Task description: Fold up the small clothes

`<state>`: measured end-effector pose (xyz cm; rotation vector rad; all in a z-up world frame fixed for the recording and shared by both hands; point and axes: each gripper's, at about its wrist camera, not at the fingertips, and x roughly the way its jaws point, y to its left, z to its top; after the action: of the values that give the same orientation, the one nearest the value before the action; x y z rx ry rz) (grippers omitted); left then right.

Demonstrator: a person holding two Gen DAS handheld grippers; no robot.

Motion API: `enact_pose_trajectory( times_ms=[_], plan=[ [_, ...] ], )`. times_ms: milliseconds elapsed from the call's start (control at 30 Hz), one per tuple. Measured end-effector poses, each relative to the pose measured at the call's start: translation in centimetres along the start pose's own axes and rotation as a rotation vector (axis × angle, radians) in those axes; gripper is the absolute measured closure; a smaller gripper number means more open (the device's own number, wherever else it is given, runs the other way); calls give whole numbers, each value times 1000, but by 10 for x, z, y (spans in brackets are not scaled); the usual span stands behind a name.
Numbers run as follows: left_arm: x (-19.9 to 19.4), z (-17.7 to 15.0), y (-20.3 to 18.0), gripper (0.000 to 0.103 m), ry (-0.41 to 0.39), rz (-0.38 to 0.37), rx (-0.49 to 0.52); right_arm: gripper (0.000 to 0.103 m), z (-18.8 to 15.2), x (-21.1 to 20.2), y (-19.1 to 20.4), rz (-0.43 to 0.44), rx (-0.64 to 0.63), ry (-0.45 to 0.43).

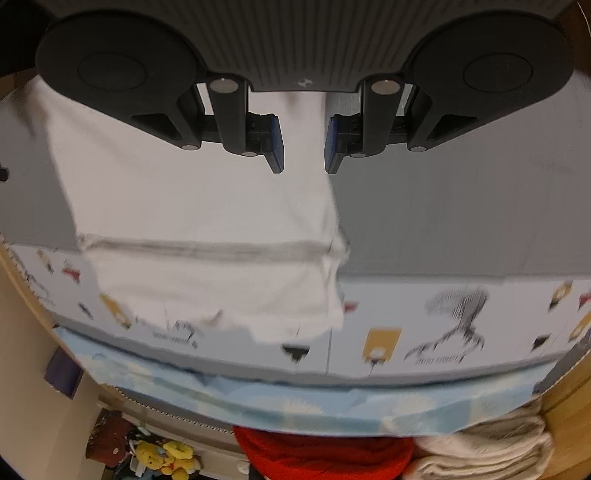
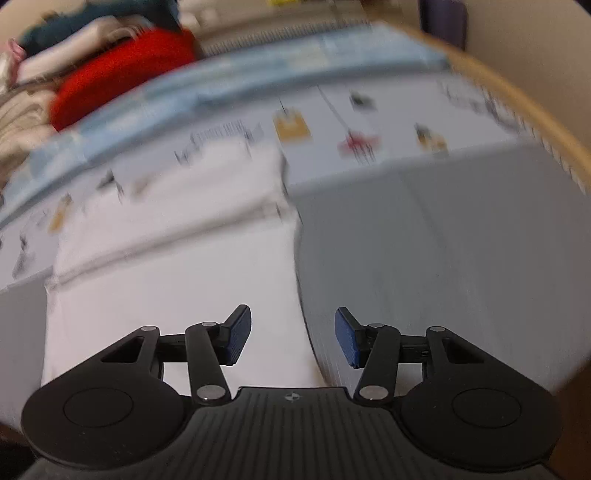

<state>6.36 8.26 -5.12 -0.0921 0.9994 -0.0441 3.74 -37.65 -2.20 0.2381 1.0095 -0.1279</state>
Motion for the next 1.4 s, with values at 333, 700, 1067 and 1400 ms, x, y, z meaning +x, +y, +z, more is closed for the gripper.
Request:
enact_pose_trajectory(
  times_ms=[333, 700, 1067, 1400],
  plan=[
    [14, -63, 13, 74, 203, -12, -1, 50, -62, 26, -25, -28, -14, 155],
    [44, -89, 28, 76, 277, -65, -47, 49, -80, 58, -17, -103, -88, 229],
    [38, -86, 12, 98, 261, -100, 11, 86, -87, 49, -11, -84, -90, 223],
    [25, -83, 22, 96, 246, -121, -52, 94, -88, 43, -15, -8, -8, 242]
  ],
)
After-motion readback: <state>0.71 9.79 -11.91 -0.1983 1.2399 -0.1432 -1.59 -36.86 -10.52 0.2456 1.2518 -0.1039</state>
